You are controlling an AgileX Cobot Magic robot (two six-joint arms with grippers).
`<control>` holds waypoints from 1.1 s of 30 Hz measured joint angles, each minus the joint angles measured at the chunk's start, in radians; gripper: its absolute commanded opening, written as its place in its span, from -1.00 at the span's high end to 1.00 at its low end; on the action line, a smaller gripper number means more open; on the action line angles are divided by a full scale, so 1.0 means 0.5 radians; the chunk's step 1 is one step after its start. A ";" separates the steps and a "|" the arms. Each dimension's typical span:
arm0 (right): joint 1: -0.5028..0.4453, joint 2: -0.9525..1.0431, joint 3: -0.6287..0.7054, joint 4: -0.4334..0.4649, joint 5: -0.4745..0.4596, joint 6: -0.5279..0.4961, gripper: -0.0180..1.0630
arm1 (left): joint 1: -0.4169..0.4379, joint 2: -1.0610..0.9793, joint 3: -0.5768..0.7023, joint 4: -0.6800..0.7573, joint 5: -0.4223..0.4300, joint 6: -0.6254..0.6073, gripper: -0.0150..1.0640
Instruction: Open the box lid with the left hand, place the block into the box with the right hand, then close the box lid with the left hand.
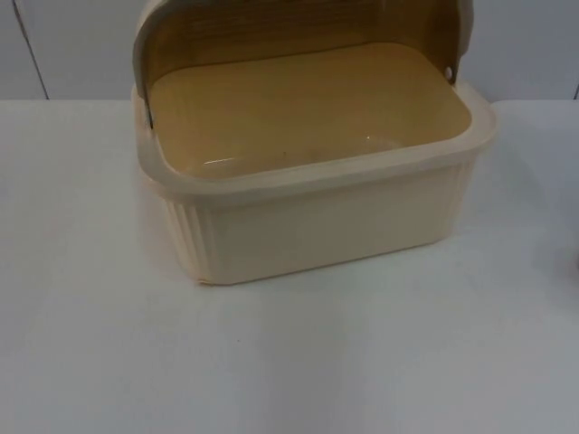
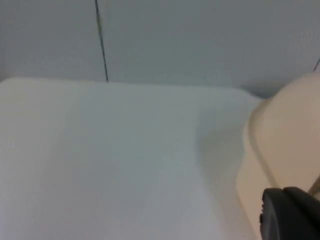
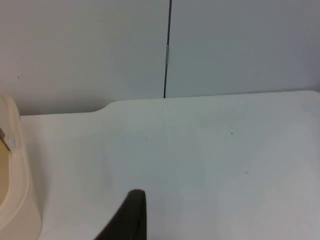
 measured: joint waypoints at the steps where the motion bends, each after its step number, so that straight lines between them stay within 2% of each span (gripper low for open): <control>1: 0.000 0.000 0.000 0.000 0.000 0.000 -0.98 | 0.000 -0.003 0.000 0.000 -0.040 0.008 0.98; 3: 0.000 0.000 0.000 0.000 0.000 0.000 -0.98 | 0.000 -0.003 0.000 0.014 -0.144 0.018 0.98; 5: 0.000 0.000 0.000 0.000 0.000 0.000 -0.98 | 0.000 -0.004 0.000 0.042 -0.173 0.022 0.98; 8: 0.000 0.000 0.000 0.000 0.000 0.000 -0.98 | 0.000 -0.004 0.000 0.054 -0.178 0.022 0.98; 12: 0.000 0.000 0.000 0.000 0.012 0.000 -0.98 | 0.000 -0.004 0.000 0.063 -0.105 0.030 0.98; 17: 0.000 0.000 0.000 0.004 0.017 0.000 -0.98 | 0.004 -0.004 0.000 0.097 -0.132 0.030 0.94; 18: 0.000 0.000 0.000 0.004 0.017 0.000 -0.98 | 0.003 -0.004 0.000 0.105 -0.136 0.030 0.81; 19: 0.000 0.000 0.000 0.004 0.017 0.000 -0.98 | 0.003 -0.004 0.000 0.105 -0.136 0.030 0.57; 20: 0.000 0.000 0.000 0.004 0.017 0.000 -0.98 | 0.003 -0.004 0.000 0.109 -0.136 0.030 0.57; 21: 0.000 0.000 0.000 0.004 0.017 0.000 -0.98 | 0.003 -0.004 0.000 0.109 -0.136 0.030 0.30; 23: 0.000 0.000 0.000 0.008 0.017 0.000 -0.98 | 0.003 -0.013 0.000 0.109 -0.136 0.020 -0.59; 24: 0.000 0.000 0.000 0.008 0.017 0.000 -0.98 | 0.003 -0.013 0.000 0.109 -0.136 0.020 -0.92; 29: 0.000 0.000 0.000 0.008 0.017 0.000 -0.98 | 0.003 -0.070 -0.004 0.101 -0.139 -0.053 -0.96; 33: 0.000 0.000 0.000 0.008 0.017 0.000 -0.98 | 0.003 -0.170 -0.024 0.101 -0.304 -0.056 -0.96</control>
